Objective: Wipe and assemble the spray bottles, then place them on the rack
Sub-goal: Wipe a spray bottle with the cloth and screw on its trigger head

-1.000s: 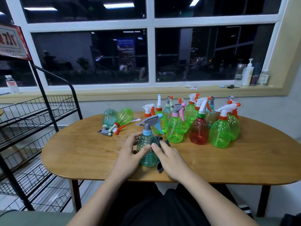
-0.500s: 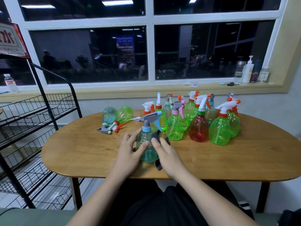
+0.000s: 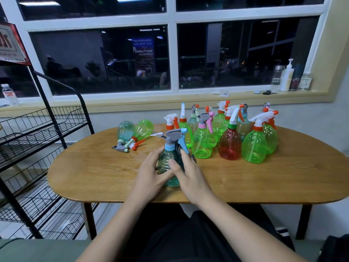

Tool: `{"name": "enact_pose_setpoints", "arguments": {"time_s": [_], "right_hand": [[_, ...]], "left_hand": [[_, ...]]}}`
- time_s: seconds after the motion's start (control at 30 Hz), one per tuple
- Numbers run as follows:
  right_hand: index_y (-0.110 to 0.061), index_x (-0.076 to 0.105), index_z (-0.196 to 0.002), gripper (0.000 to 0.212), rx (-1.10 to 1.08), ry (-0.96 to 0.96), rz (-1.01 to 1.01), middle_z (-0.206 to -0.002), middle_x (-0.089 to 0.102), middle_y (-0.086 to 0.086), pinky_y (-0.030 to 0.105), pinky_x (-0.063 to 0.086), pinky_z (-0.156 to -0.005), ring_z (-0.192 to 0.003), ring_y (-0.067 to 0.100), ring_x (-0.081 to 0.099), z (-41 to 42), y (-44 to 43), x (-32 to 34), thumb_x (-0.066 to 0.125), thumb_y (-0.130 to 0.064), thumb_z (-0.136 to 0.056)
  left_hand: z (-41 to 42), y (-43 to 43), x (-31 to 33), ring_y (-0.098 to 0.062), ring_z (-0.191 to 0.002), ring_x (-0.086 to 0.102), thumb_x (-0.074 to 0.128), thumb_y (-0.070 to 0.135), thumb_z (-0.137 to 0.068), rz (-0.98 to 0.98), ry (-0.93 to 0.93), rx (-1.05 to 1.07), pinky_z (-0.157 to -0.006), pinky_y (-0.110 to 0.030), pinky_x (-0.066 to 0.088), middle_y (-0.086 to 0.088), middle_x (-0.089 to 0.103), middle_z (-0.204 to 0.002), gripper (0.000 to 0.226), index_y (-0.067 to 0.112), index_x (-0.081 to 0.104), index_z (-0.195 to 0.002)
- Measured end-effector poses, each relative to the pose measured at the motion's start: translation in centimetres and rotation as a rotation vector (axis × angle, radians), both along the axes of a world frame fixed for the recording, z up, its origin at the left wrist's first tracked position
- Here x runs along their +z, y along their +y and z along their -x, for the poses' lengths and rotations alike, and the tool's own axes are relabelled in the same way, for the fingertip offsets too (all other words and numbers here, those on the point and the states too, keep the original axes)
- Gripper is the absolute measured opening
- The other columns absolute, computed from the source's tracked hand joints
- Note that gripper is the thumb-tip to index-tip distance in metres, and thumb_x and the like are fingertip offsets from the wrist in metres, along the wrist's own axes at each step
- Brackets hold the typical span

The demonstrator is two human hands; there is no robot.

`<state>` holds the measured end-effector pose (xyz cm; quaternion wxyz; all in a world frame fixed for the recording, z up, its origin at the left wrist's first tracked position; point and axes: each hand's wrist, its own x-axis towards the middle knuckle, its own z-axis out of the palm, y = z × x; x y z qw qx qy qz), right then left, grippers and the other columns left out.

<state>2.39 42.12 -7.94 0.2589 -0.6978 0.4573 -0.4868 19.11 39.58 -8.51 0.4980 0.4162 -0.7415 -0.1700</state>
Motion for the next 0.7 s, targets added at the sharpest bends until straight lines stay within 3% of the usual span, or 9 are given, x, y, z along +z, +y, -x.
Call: {"name": "enact_pose_setpoints", "arguments": {"time_s": [0.07, 0.17, 0.3, 0.37, 0.43, 0.57, 0.7], "right_hand": [[-0.037, 0.037, -0.159, 0.078, -0.003, 0.027, -0.085, -0.154, 0.054, -0.010, 0.037, 0.038, -0.119, -0.145, 0.009, 0.046, 0.3, -0.3, -0.2, 0.039, -0.082, -0.094], [-0.029, 0.042, -0.158, 0.106, -0.041, 0.056, -0.226, -0.151, 0.060, 0.001, 0.049, 0.039, -0.119, -0.142, 0.024, 0.051, 0.6, -0.8, 0.0, 0.027, -0.101, -0.081], [-0.037, 0.050, -0.144, 0.080, -0.044, 0.021, -0.160, -0.137, 0.066, -0.007, 0.051, 0.045, -0.112, -0.131, 0.019, 0.058, 0.5, -0.5, -0.2, 0.033, -0.093, -0.089], [-0.039, 0.049, -0.143, 0.063, -0.044, -0.008, -0.071, -0.133, 0.065, -0.014, 0.049, 0.047, -0.109, -0.128, 0.012, 0.058, 0.6, 0.0, -0.3, 0.044, -0.081, -0.096], [-0.035, 0.048, -0.145, 0.055, -0.049, -0.003, 0.040, -0.131, 0.062, -0.017, 0.044, 0.049, -0.106, -0.125, 0.008, 0.058, 0.7, 0.4, -0.5, 0.052, -0.066, -0.099], [-0.031, 0.042, -0.149, 0.059, -0.051, 0.052, 0.115, -0.137, 0.055, -0.014, 0.047, 0.049, -0.105, -0.129, 0.011, 0.055, 0.6, 0.8, -0.5, 0.050, -0.065, -0.101], [-0.035, 0.041, -0.152, 0.074, -0.075, 0.077, -0.024, -0.146, 0.056, -0.010, 0.045, 0.047, -0.110, -0.136, 0.015, 0.053, 0.7, -0.1, -0.5, 0.045, -0.080, -0.094]], "left_hand": [[-0.1, 0.0, 0.1, -0.008, -0.125, 0.058, 0.075, 0.054, -0.083, -0.004, -0.004, 0.020, -0.101, -0.039, 0.054, 0.017, 0.058, -0.129, 0.076, 0.039, 0.051, -0.153], [-0.2, 0.2, 0.1, -0.004, -0.115, 0.057, 0.076, 0.065, -0.078, -0.026, 0.023, 0.024, -0.092, -0.031, 0.055, 0.008, 0.051, -0.119, 0.082, 0.041, 0.052, -0.153], [-0.2, 0.4, 0.3, -0.007, -0.119, 0.059, 0.079, 0.056, -0.082, -0.016, 0.032, 0.000, -0.092, -0.027, 0.056, 0.009, 0.055, -0.125, 0.076, 0.048, 0.048, -0.150], [-0.1, 0.5, 0.3, -0.006, -0.125, 0.061, 0.084, 0.038, -0.088, -0.039, 0.075, -0.035, -0.098, -0.023, 0.054, 0.010, 0.061, -0.135, 0.076, 0.040, 0.046, -0.153], [0.0, 0.5, 0.2, -0.010, -0.126, 0.064, 0.082, 0.024, -0.092, -0.081, 0.102, -0.076, -0.103, -0.031, 0.055, 0.010, 0.065, -0.138, 0.072, 0.034, 0.044, -0.152], [0.3, 0.4, 0.0, -0.008, -0.125, 0.066, 0.078, 0.020, -0.097, -0.084, 0.051, -0.085, -0.103, -0.035, 0.056, 0.019, 0.065, -0.138, 0.061, 0.034, 0.046, -0.147], [0.3, 0.6, 0.2, -0.004, -0.127, 0.064, 0.074, 0.020, -0.099, -0.082, 0.048, -0.075, -0.105, -0.033, 0.055, 0.021, 0.067, -0.137, 0.058, 0.030, 0.047, -0.149]]}}
